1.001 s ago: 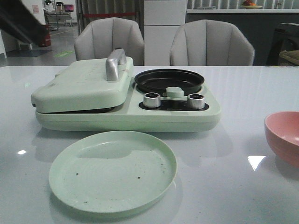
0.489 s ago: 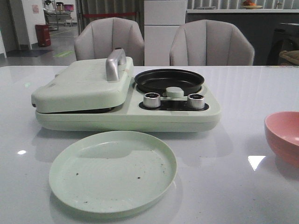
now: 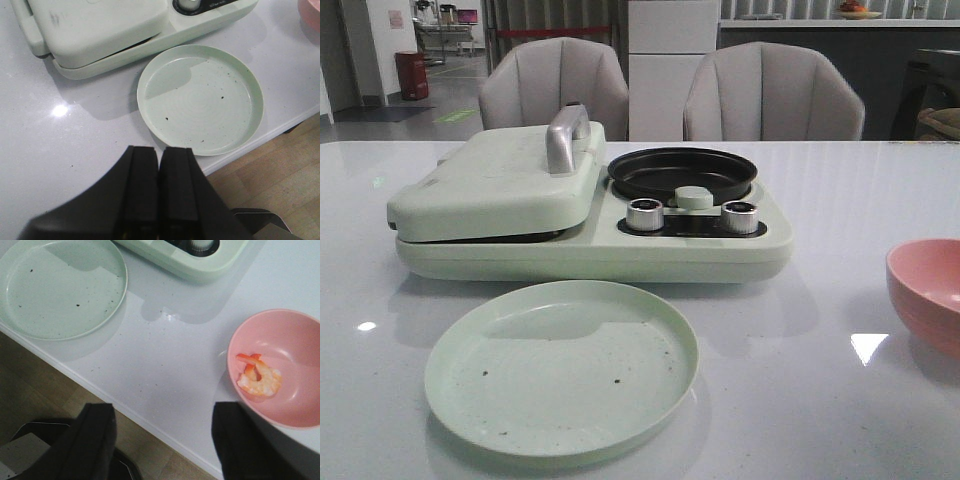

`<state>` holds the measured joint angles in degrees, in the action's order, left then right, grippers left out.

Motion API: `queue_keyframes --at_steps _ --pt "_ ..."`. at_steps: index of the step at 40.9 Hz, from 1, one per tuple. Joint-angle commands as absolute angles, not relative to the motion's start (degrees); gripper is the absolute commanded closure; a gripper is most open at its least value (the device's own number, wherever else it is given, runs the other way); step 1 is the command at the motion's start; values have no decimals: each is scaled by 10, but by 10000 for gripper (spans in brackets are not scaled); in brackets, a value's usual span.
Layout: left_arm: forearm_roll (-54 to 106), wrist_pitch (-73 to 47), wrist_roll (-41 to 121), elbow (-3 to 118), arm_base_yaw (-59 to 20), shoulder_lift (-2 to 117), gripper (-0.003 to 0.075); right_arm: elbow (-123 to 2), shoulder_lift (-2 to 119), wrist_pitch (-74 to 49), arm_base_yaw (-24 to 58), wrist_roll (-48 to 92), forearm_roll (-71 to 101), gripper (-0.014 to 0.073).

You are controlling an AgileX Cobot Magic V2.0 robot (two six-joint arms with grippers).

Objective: Make breakfast with bread and shrimp
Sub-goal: 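Reach the right gripper to the pink bowl and grasp its rim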

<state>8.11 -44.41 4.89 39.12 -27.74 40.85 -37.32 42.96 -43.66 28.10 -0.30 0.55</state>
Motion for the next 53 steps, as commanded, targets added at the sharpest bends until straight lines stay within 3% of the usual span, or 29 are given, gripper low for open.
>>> queue_keyframes --at_steps 1,10,20,31,53 --pt "86 -406 44 406 -280 410 619 -389 427 -394 280 3 0 78" --pt "86 -406 44 406 -280 410 619 -426 504 -444 249 -18 -50 78" --pt "86 -406 44 406 -280 410 619 -523 643 -518 74 -15 -19 78" --pt "86 -406 44 406 -280 410 619 -578 764 -493 -56 -15 -15 78" --pt "86 -406 44 406 -280 410 619 -579 920 -351 -80 -9 -19 78"
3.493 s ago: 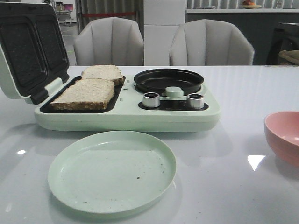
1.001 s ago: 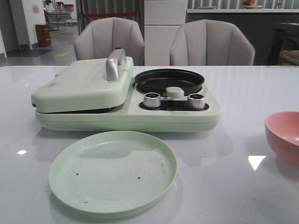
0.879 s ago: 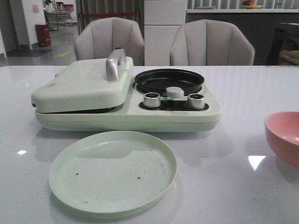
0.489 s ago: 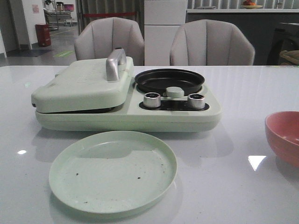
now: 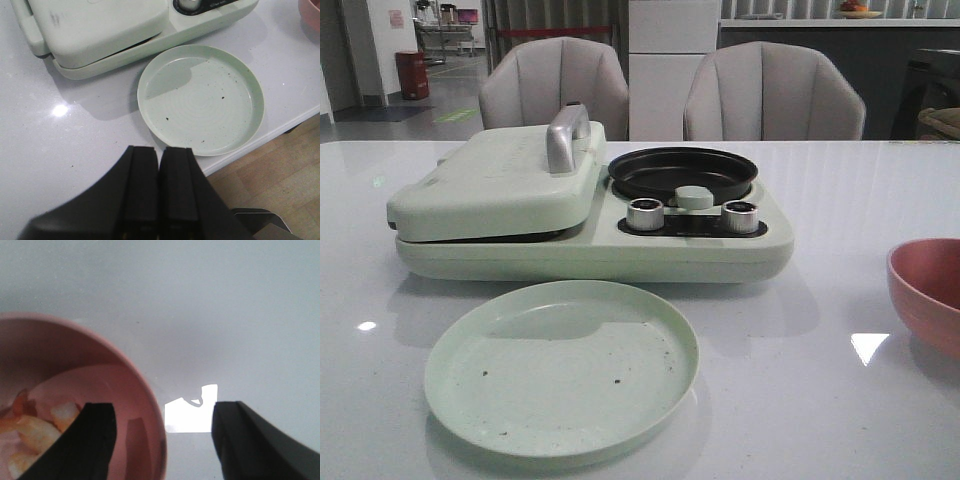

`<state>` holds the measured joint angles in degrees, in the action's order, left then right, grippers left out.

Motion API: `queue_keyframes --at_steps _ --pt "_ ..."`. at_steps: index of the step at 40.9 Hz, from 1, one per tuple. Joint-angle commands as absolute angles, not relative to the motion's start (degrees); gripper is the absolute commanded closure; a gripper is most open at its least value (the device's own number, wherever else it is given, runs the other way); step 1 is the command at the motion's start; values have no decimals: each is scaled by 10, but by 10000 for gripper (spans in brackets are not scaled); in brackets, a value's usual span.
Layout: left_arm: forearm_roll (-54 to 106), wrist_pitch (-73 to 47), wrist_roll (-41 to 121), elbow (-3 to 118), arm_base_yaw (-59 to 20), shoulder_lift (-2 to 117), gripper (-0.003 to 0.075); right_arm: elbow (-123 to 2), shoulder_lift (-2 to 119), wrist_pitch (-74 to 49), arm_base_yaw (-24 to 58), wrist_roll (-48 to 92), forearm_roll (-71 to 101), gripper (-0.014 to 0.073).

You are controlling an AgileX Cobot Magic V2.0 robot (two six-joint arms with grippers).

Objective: Make breakfast with bread and shrimp
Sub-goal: 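Reach the right gripper to the pink bowl and grasp its rim, then lift the pink bowl and carry it above the frying pan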

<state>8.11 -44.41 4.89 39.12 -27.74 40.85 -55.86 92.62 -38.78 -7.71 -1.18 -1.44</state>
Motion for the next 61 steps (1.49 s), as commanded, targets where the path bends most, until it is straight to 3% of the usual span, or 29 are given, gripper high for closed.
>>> queue_keyframes --at_steps 1,6,17,22,36,61 --pt "86 -406 44 406 -280 410 619 -579 923 -348 -80 -9 -19 81" --pt "86 -406 44 406 -280 410 619 -580 943 -344 -80 -9 -23 164" --pt "86 -406 44 406 -280 410 619 -586 946 -340 -80 -9 -25 470" --pt "86 -406 44 406 -280 410 619 -588 944 -339 -78 -9 -25 545" --pt "86 -406 44 406 -280 410 619 -726 915 -383 -7 -9 -45 543" --pt "86 -407 44 406 -280 410 619 -1022 1040 -536 282 -198 -557 543"
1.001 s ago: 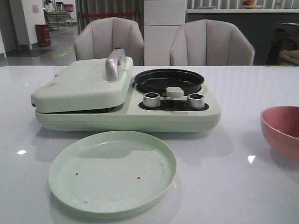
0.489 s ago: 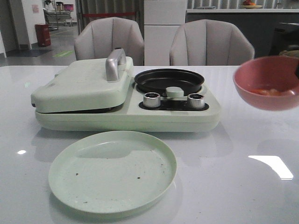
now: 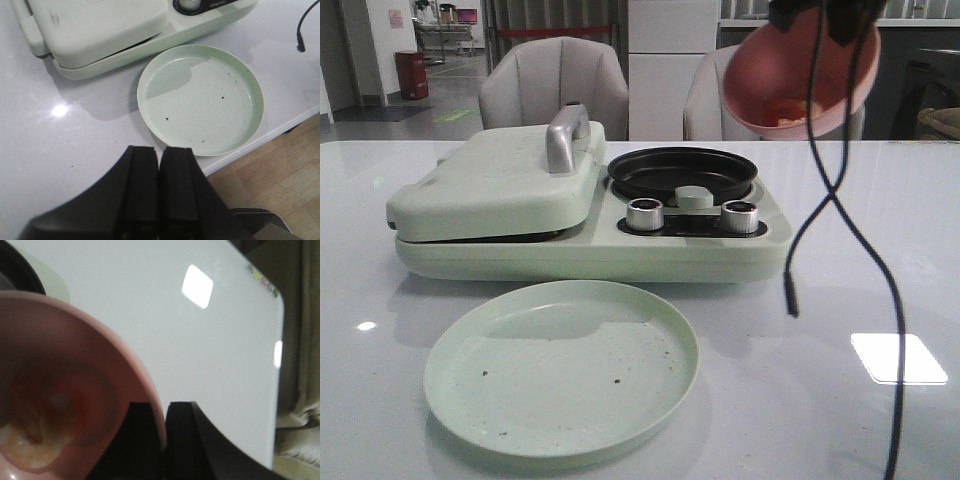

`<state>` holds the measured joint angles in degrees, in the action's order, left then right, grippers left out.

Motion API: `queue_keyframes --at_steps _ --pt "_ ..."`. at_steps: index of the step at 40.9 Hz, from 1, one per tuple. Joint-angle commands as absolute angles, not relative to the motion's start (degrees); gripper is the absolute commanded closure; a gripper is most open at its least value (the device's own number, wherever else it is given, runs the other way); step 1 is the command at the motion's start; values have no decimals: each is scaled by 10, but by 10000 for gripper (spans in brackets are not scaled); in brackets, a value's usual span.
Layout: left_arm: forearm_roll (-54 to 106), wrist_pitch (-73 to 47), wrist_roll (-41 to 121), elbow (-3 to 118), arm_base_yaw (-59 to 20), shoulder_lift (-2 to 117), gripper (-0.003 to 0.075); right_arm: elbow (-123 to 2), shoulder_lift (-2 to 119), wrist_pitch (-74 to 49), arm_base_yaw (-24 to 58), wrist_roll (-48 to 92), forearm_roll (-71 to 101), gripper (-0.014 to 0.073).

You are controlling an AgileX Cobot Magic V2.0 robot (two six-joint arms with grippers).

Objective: Make breakfast with bread and shrimp
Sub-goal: 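Lift the pink bowl and carry it above the frying pan, then tilt the pink bowl to tip the shrimp into the frying pan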

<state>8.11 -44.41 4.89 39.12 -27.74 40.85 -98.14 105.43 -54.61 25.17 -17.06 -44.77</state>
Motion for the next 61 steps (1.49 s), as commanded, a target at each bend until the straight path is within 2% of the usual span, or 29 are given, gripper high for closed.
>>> queue_keyframes --at_steps 1,21,26,40,47,61 --pt "86 -407 44 406 -280 410 619 -1028 1048 -537 289 -203 -573 543" --pt "86 -407 44 406 -280 410 619 -1051 1149 -613 377 -379 -972 543" --pt "86 -407 44 406 -280 410 619 -1051 1167 -652 388 -384 -1031 543" --pt "86 -407 44 406 -280 410 619 -1056 1176 -646 391 -384 -1038 543" --pt "86 -407 44 406 -280 410 619 -1082 1173 -656 392 -310 -1038 543" --pt "86 -407 44 406 -280 410 619 -1087 1221 -664 393 -290 -1038 543"
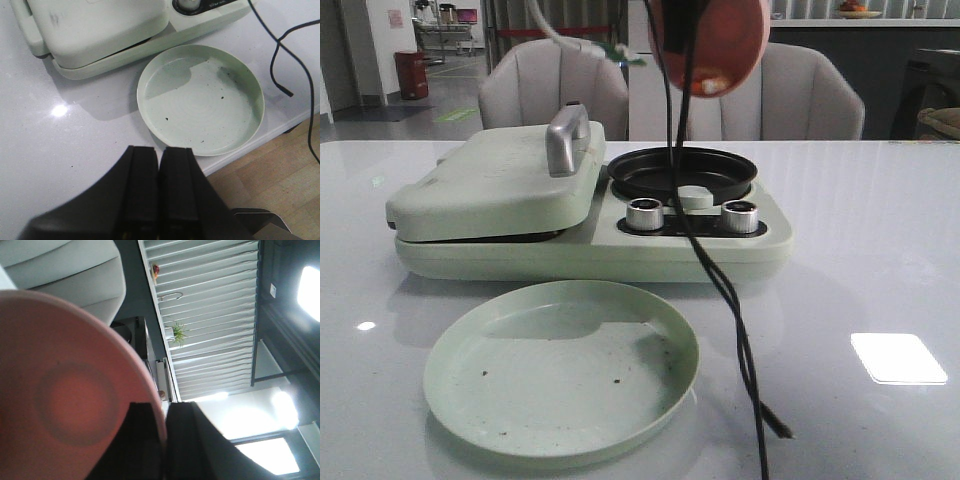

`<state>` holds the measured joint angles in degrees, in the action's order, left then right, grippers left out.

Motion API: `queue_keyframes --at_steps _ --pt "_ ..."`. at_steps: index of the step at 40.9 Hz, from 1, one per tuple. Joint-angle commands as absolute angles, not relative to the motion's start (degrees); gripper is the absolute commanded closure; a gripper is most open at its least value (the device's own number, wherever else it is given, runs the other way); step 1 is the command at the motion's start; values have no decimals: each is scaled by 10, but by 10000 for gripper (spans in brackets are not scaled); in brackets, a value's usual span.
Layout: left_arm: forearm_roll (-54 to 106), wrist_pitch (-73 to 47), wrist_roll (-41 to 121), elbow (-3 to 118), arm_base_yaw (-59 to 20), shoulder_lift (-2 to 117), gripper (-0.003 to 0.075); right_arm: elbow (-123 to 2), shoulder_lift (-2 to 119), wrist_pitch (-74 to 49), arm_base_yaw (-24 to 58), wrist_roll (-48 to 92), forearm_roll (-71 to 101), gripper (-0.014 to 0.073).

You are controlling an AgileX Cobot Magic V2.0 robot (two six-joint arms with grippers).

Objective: Make breakfast with bread and shrimp
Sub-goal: 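Tilt the pink bowl to tip the shrimp into the frying pan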

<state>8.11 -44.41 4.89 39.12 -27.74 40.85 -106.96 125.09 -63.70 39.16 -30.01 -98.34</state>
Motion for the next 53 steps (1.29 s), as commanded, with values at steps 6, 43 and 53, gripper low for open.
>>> queue_keyframes --at_steps 6,43,53 --pt "86 -407 44 406 -280 410 619 -1087 1219 -670 394 -290 -1038 543" --pt "86 -407 44 406 -280 410 619 -1127 1211 -689 387 -264 -987 543" --pt "86 -407 44 406 -280 410 619 -1127 1204 -726 387 -264 -959 543"
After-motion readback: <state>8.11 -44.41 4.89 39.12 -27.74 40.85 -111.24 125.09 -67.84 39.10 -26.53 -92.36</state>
